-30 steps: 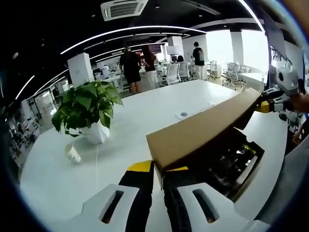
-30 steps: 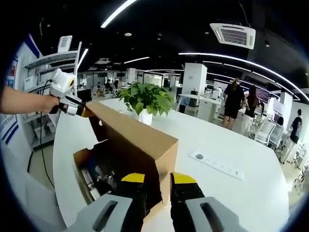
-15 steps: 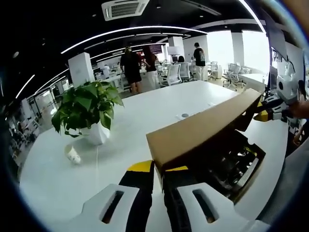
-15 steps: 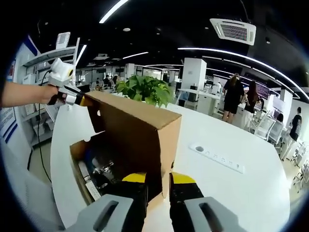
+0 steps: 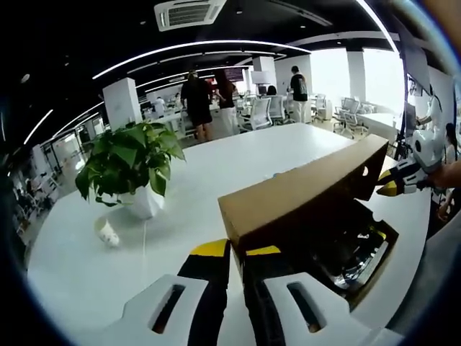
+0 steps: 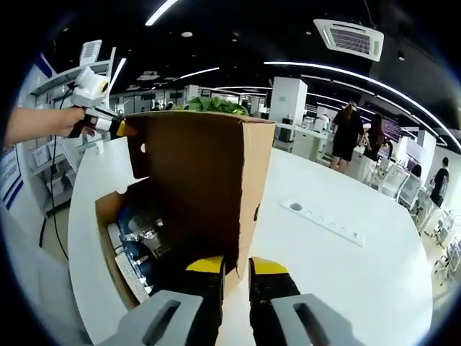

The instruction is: Operate the shoe box by opening the lid, removing the specified soft item, and placing it in the target area until the item is outside and the box remains undamaged.

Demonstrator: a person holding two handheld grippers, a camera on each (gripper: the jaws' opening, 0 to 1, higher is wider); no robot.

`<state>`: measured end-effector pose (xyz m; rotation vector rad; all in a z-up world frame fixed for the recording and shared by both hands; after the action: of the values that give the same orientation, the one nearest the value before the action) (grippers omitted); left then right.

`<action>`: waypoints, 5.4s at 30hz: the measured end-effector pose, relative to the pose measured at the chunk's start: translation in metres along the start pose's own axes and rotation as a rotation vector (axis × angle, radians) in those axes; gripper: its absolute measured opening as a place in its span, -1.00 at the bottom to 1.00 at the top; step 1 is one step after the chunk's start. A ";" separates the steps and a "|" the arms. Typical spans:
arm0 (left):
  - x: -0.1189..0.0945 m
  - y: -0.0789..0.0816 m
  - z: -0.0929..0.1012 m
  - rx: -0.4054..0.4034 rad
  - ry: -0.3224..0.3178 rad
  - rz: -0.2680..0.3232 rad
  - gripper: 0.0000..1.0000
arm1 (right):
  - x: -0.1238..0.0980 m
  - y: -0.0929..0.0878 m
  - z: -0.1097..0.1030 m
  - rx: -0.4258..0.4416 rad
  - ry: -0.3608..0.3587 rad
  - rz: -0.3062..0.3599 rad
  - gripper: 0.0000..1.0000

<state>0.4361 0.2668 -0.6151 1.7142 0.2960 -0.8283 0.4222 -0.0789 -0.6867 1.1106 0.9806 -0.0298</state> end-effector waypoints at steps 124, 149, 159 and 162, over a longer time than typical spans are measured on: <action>0.056 -0.051 -0.003 -0.193 -0.045 -0.071 -0.99 | 0.043 0.017 0.025 -0.052 -0.003 -0.052 -1.00; 0.071 -0.042 -0.010 -0.233 -0.040 -0.064 -0.99 | 0.058 0.019 0.034 -0.018 -0.009 -0.048 -1.00; 0.076 -0.041 -0.013 -0.242 -0.034 -0.071 -0.99 | 0.063 0.018 0.035 -0.009 -0.007 -0.050 -0.99; 0.079 -0.040 -0.013 -0.244 -0.032 -0.075 -0.98 | 0.064 0.018 0.036 -0.006 -0.007 -0.051 -0.98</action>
<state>0.4740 0.2745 -0.6956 1.4685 0.4246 -0.8373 0.4927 -0.0698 -0.7138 1.0794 1.0026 -0.0722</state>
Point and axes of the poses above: the point that each gripper's makers call its tool centre point, and the gripper's own axes: x roughly forward along the fingers, z roughly to its right, y roughly out of its top, the point moved 6 cm from there along -x, roughly backward along the fingers, and after that the axes turned 12 degrees about -z, right-handed, at the moved point
